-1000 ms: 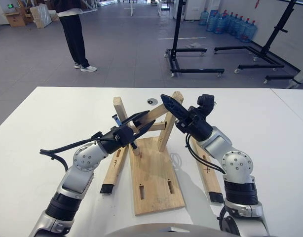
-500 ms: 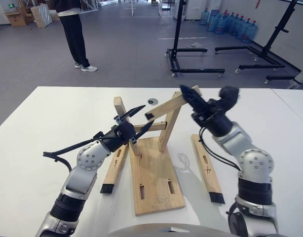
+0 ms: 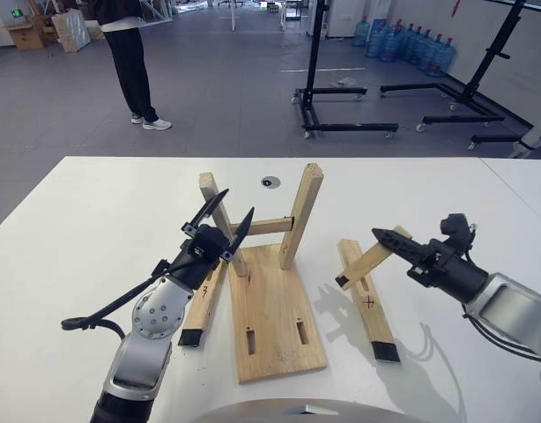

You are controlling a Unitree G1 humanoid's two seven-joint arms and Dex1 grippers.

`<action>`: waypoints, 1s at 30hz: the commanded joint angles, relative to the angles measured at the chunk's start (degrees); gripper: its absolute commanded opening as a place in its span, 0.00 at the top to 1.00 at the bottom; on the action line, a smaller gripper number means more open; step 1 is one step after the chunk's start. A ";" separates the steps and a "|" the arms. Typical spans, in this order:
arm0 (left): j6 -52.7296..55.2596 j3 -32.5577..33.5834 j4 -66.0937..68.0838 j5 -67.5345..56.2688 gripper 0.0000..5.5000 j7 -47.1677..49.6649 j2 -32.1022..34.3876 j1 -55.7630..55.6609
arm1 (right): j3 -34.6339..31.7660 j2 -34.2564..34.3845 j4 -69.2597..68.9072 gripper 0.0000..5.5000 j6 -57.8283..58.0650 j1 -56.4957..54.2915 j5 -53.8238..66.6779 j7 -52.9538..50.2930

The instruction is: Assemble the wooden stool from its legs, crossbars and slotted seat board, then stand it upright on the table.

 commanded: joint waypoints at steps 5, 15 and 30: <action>2.58 0.73 -1.26 1.44 0.51 1.79 -1.08 0.89 | 0.75 4.47 -11.77 0.93 -9.72 5.37 -18.60 -5.60; 1.97 0.61 0.43 1.15 0.51 0.78 -0.46 -0.84 | 10.02 9.96 -11.65 0.93 -9.79 4.00 -30.36 -11.18; 2.01 0.85 0.71 1.06 0.51 0.29 -0.04 -1.07 | 10.73 13.88 -15.48 0.93 -9.99 7.27 -36.21 -10.76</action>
